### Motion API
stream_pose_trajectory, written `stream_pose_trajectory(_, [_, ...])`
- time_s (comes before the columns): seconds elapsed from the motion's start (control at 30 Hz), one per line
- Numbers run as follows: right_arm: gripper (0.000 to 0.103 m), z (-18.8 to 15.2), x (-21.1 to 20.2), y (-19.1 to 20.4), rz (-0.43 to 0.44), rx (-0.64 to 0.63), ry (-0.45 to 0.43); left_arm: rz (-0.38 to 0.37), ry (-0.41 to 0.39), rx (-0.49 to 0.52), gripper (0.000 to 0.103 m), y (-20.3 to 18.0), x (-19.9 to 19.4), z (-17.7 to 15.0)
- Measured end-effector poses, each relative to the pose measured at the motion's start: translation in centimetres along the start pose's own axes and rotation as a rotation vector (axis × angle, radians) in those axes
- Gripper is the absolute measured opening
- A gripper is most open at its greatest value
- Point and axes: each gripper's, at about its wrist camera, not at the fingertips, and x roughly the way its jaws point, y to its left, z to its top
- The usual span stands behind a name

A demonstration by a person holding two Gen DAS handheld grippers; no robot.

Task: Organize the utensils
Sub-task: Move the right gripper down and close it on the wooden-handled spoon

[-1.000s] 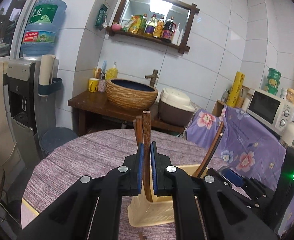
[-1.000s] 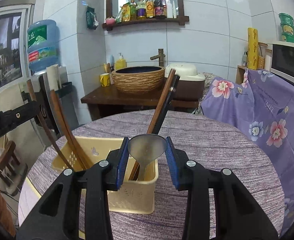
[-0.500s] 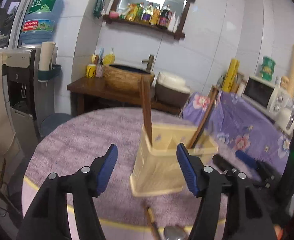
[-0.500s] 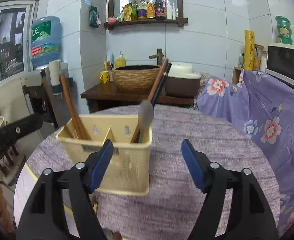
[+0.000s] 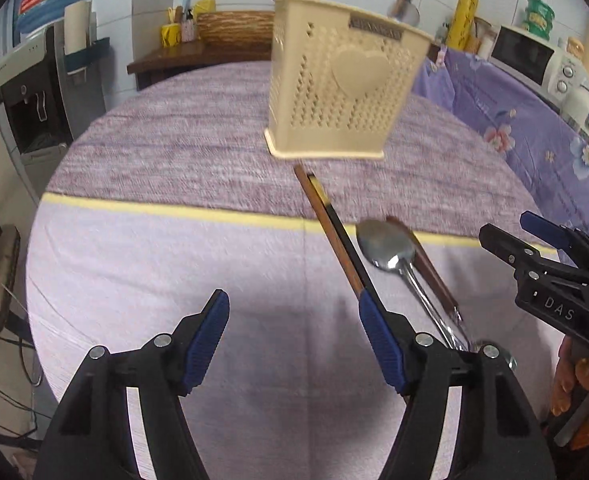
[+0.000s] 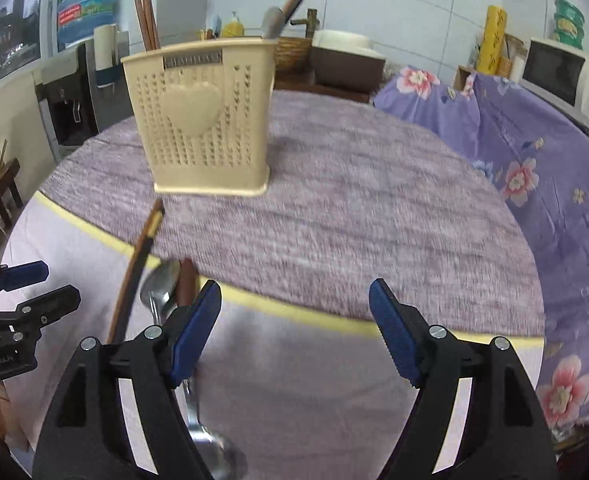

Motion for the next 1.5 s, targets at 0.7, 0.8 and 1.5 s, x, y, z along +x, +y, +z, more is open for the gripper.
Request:
stream_pose_trajectory(0.7, [0.078, -1.7, -0.7, -0.4, 0.021, 0.031, 0.031, 0.077, 0.01, 0.078, 0.065, -1.8, 0.8, -1.6])
stream_pose_trajectory(0.8, [0.078, -1.5, -0.6, -0.2, 0.029, 0.029, 0.038, 0.111, 0.014, 0.052, 0.064, -0.5, 0.2, -1.5])
stream_pose_trajectory(1.5, [0.033, -1.4, 2.3, 4.0, 0.124, -0.153, 0.174, 0.08, 0.001, -0.045, 0.064, 2.4, -0.8, -1.6])
